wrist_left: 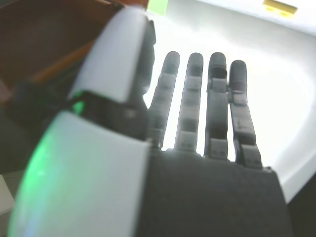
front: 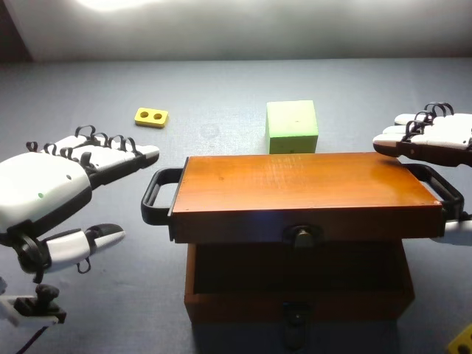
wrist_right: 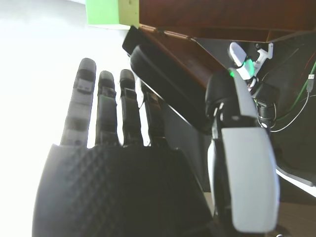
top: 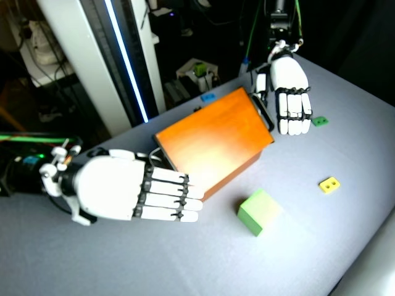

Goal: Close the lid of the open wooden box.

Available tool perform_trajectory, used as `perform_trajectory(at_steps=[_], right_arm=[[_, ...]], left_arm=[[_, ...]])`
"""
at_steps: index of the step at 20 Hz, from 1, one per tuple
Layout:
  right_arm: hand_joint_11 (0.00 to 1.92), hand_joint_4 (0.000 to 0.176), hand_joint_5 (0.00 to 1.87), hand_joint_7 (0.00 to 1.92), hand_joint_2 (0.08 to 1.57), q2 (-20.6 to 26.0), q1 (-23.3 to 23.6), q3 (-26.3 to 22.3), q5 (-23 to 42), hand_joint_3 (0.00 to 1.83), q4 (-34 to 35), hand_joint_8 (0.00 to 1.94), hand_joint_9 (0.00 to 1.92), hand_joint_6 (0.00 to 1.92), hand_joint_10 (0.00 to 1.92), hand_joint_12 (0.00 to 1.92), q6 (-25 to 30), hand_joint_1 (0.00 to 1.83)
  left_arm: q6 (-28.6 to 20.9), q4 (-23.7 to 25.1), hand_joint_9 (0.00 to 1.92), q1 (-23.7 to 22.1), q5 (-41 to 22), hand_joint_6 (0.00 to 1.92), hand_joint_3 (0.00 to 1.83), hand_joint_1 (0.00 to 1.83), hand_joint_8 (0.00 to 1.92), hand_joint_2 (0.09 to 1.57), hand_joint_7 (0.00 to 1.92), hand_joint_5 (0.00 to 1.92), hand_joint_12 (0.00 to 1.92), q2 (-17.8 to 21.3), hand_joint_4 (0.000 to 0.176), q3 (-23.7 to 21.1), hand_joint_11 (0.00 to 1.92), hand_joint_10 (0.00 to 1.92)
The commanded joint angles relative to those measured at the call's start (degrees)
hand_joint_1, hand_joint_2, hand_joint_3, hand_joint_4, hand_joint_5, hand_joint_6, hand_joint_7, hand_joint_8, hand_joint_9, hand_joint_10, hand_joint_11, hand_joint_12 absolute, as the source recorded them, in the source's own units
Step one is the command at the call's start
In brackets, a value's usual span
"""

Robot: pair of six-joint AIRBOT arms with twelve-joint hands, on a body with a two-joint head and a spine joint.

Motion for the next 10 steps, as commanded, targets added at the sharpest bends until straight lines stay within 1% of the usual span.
perform_trajectory(at_steps=[1, 3, 4, 5, 7, 9, 10], right_arm=[[0.16, 0.000, 0.20, 0.16, 1.19, 0.0, 0.3, -0.1, 7.1, 0.00, 2.3, 0.00, 0.08, 0.00, 0.00, 0.06, 0.5, 0.69], [0.17, 0.000, 0.18, 0.13, 1.17, 0.0, 0.1, -0.3, 7.1, 0.00, 2.3, 0.00, 0.06, 0.00, 0.00, 0.07, 0.5, 0.74], [0.16, 0.000, 0.18, 0.13, 1.15, 0.0, -0.2, -0.4, 7.1, 0.00, 2.3, 0.00, 0.06, 0.00, 0.00, 0.07, 0.6, 0.79], [0.16, 0.000, 0.16, 0.13, 1.13, 0.0, -0.7, -0.5, 7.1, 0.00, 2.4, 0.00, 0.05, 0.00, 0.00, 0.07, 0.6, 0.82], [0.15, 0.000, 0.15, 0.12, 1.12, 0.0, -1.0, -0.7, 7.1, 0.00, 2.5, 0.00, 0.04, 0.00, 0.00, 0.07, 0.7, 0.84], [0.14, 0.000, 0.13, 0.10, 1.11, 0.0, -1.4, -0.9, 7.1, 0.00, 2.5, 0.00, 0.03, 0.00, 0.00, 0.07, 1.0, 0.84], [0.14, 0.000, 0.12, 0.10, 1.09, 0.0, -1.8, -1.0, 7.1, 0.00, 2.5, 0.00, 0.04, 0.00, 0.00, 0.07, 1.0, 0.87]], left_arm=[[-0.3, 0.2, 0.19, -0.2, -7.4, 0.00, 0.00, 0.97, 0.00, 1.32, 0.23, 0.17, 0.48, 0.4, 0.000, -0.1, 0.00, 0.00], [-0.3, 0.1, 0.16, -0.1, -8.0, 0.00, 0.00, 1.00, 0.00, 1.31, 0.22, 0.18, 0.36, 0.6, 0.000, -0.4, 0.00, 0.00], [-0.3, -0.2, 0.16, 0.1, -8.4, 0.00, 0.00, 1.03, 0.00, 1.30, 0.17, 0.17, 0.39, 0.7, 0.000, -0.5, 0.00, 0.00], [-0.3, -0.5, 0.16, 0.4, -8.9, 0.00, 0.00, 1.05, 0.00, 1.29, 0.18, 0.18, 0.44, 0.8, 0.000, -0.5, 0.00, 0.00], [-0.3, -0.6, 0.16, 0.5, -9.3, 0.00, 0.00, 1.04, 0.00, 1.29, 0.19, 0.18, 0.47, 1.0, 0.000, -0.7, 0.00, 0.00], [-0.3, -0.7, 0.17, 0.8, -9.6, 0.00, 0.00, 1.00, 0.00, 1.30, 0.20, 0.17, 0.47, 1.2, 0.000, -0.9, 0.00, 0.00], [-0.3, -0.7, 0.17, 0.9, -9.7, 0.00, 0.00, 0.99, 0.00, 1.30, 0.20, 0.18, 0.43, 1.2, 0.000, -0.9, 0.00, 0.00]])
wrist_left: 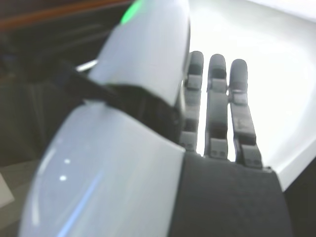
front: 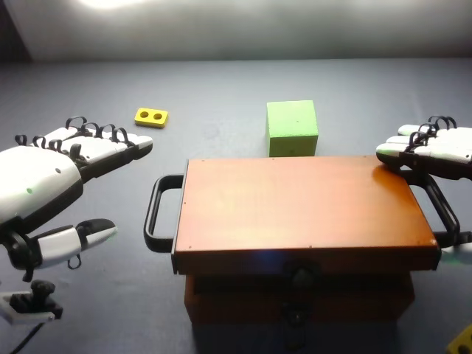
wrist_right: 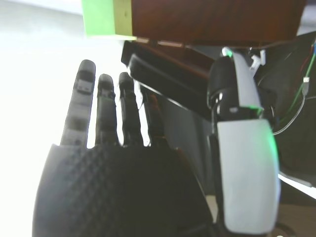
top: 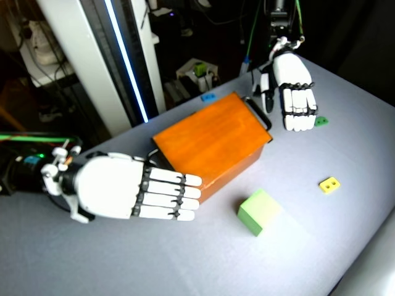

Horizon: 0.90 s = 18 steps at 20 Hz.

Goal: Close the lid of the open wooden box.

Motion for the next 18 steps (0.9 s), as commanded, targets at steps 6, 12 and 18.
perform_trajectory(at_steps=[6, 12, 18], right_arm=[[0.13, 0.012, 0.09, 0.07, 1.09, 0.5, -1.4, -0.7, 7.0, 0.00, 1.8, 0.00, 0.02, 0.00, 0.00, 0.08, 1.4, 0.85], [0.07, 0.016, 0.07, 0.03, 1.08, 1.5, -2.5, -1.1, 6.4, 0.00, 0.9, 0.00, 0.00, 0.00, 0.00, 0.07, 2.4, 0.87], [0.07, 0.020, 0.06, 0.02, 1.08, 4.6, -3.9, -2.4, 6.7, 0.00, 0.6, 0.00, 0.01, 0.00, 0.00, 0.08, 2.4, 0.77]], left_arm=[[-0.3, -0.1, 0.18, -0.3, -6.8, 0.00, 0.00, 0.92, 0.01, 1.31, 0.22, 0.18, 0.55, 0.1, 0.000, -0.2, 0.00, 0.00], [-0.4, 0.1, 0.15, -0.3, -6.9, 0.00, 0.00, 0.90, 0.00, 1.32, 0.18, 0.19, 0.33, -0.2, 0.000, -0.1, 0.00, 0.00], [-0.9, 0.9, 0.19, -0.7, -8.0, 0.00, 0.00, 0.95, 0.00, 1.31, 0.21, 0.20, 0.43, -0.1, 0.000, -0.2, 0.00, 0.01]])
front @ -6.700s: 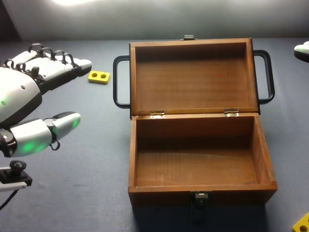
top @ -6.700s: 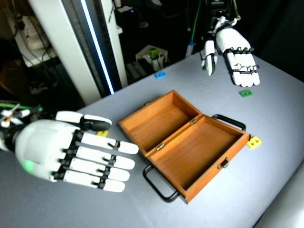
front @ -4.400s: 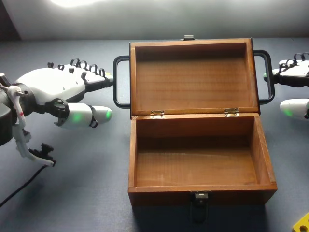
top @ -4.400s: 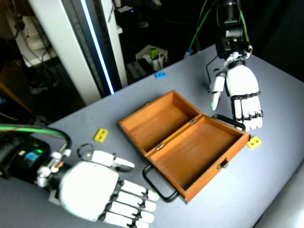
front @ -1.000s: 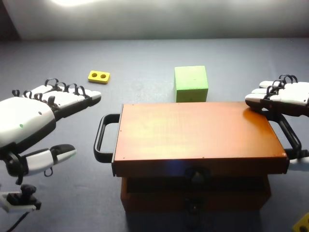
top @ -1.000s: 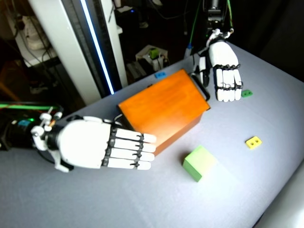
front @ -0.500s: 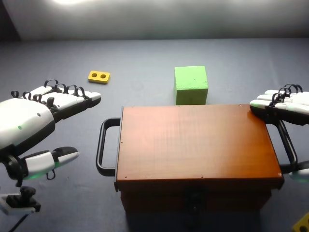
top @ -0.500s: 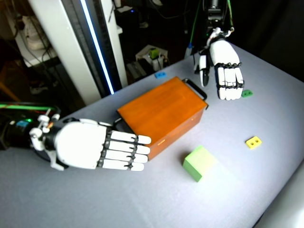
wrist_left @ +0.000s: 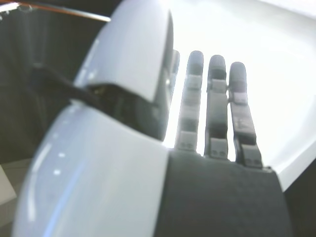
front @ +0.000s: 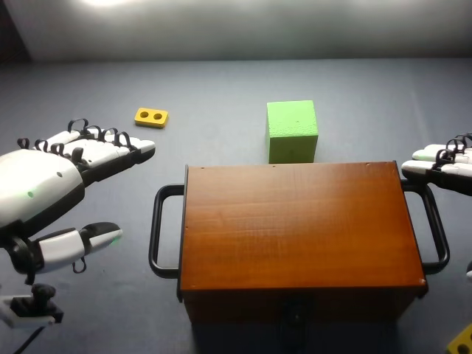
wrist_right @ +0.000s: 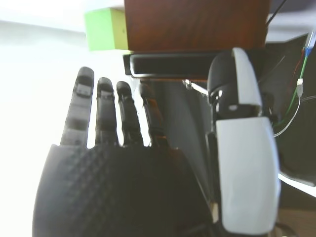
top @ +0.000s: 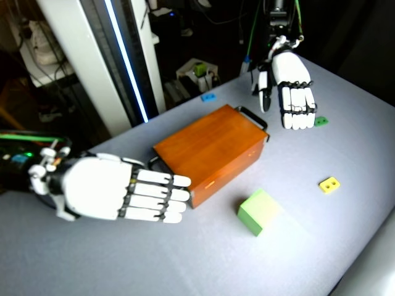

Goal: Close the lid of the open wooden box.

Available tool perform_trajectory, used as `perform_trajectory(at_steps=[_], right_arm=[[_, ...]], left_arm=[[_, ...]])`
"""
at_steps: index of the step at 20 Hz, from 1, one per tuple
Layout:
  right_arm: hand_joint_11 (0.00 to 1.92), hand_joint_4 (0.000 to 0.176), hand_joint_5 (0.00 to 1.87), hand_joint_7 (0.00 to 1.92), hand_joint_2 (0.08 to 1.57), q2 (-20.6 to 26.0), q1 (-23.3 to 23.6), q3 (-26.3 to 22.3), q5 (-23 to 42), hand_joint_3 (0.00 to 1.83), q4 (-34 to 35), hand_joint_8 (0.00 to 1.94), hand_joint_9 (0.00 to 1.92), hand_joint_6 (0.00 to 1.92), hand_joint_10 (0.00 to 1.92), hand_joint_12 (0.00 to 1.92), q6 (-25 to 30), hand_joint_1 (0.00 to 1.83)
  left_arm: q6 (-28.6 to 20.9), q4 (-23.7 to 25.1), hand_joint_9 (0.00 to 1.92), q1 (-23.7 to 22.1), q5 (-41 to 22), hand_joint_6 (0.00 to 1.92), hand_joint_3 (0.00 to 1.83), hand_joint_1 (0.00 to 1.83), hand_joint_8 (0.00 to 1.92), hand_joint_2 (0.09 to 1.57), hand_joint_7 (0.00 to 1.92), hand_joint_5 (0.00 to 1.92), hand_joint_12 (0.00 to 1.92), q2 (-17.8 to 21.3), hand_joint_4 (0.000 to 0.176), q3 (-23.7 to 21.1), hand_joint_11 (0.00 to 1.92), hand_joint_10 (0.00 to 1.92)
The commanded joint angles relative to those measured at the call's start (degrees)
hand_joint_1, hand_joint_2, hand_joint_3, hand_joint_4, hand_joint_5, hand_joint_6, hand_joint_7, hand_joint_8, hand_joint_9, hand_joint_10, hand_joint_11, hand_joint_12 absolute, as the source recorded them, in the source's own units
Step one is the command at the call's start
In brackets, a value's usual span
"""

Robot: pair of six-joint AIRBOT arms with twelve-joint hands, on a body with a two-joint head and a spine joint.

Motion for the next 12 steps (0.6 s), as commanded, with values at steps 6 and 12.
perform_trajectory(at_steps=[6, 12], right_arm=[[0.15, 0.035, 0.10, 0.13, 1.23, 0.6, 0.4, 0.0, 9.8, 0.01, 2.9, 0.01, 0.11, 0.00, 0.01, 0.12, 0.1, 0.49], [0.06, 0.000, 0.25, 0.23, 1.34, 0.7, 0.8, -1.0, 33.7, 0.00, 15.7, 0.00, 0.24, 0.00, 0.00, 0.51, -5.1, 0.74]], left_arm=[[-0.4, 0.3, 0.20, -0.9, -9.7, 0.00, 0.00, 0.91, 0.00, 1.29, 0.24, 0.24, 0.66, 0.1, 0.000, 0.0, 0.00, 0.00], [-2.7, -1.4, 0.05, -4.0, -25.0, 0.00, 0.04, 0.56, 0.00, 1.42, 0.10, 0.16, 0.01, 0.8, 0.000, 1.0, 0.01, 0.00]])
